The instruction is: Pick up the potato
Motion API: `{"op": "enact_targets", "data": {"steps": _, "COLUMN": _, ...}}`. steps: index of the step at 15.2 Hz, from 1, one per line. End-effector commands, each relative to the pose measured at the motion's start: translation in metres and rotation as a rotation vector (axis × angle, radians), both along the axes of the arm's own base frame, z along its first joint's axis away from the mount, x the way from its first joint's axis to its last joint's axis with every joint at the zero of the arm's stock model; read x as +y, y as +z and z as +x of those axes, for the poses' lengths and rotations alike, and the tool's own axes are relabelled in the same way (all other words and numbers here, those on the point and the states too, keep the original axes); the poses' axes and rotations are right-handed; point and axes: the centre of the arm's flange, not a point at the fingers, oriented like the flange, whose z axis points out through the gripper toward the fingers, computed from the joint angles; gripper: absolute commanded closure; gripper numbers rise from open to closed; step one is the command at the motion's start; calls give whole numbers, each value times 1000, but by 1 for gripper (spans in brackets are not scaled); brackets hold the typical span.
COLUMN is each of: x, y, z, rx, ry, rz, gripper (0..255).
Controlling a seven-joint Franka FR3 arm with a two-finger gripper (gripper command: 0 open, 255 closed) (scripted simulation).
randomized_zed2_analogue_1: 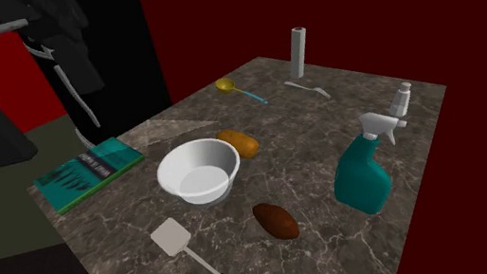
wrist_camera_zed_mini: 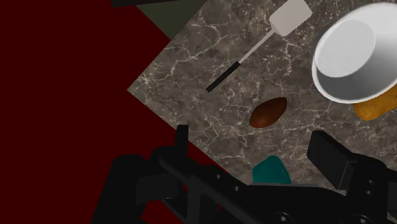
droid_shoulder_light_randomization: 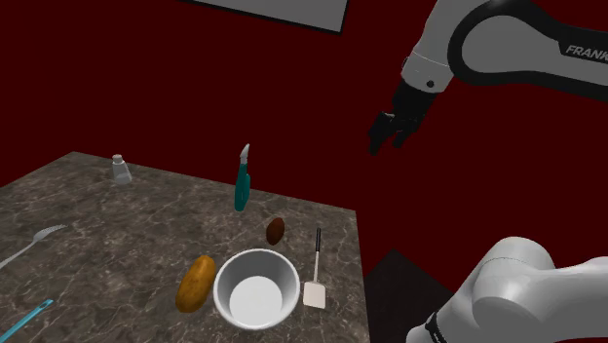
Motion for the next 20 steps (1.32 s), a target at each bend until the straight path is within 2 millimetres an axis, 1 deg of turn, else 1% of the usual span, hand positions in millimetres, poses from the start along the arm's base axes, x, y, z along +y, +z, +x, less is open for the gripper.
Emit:
{"op": "enact_targets", "data": {"steps": 1, "x": 0, "y": 0, "z": 0, "rx": 0, "ry": 0, "rz": 0, "gripper": 0}}
{"op": "enact_targets", "data": {"steps": 10, "x": 84, "y": -76, "z": 32, "rx": 10, "ry": -104, "rz": 28, "gripper": 0}}
{"op": "enact_targets", "data": {"steps": 20, "x": 175, "y": -158, "z": 77, "rx": 21, "ry": -219, "rz": 58, "gripper": 0}}
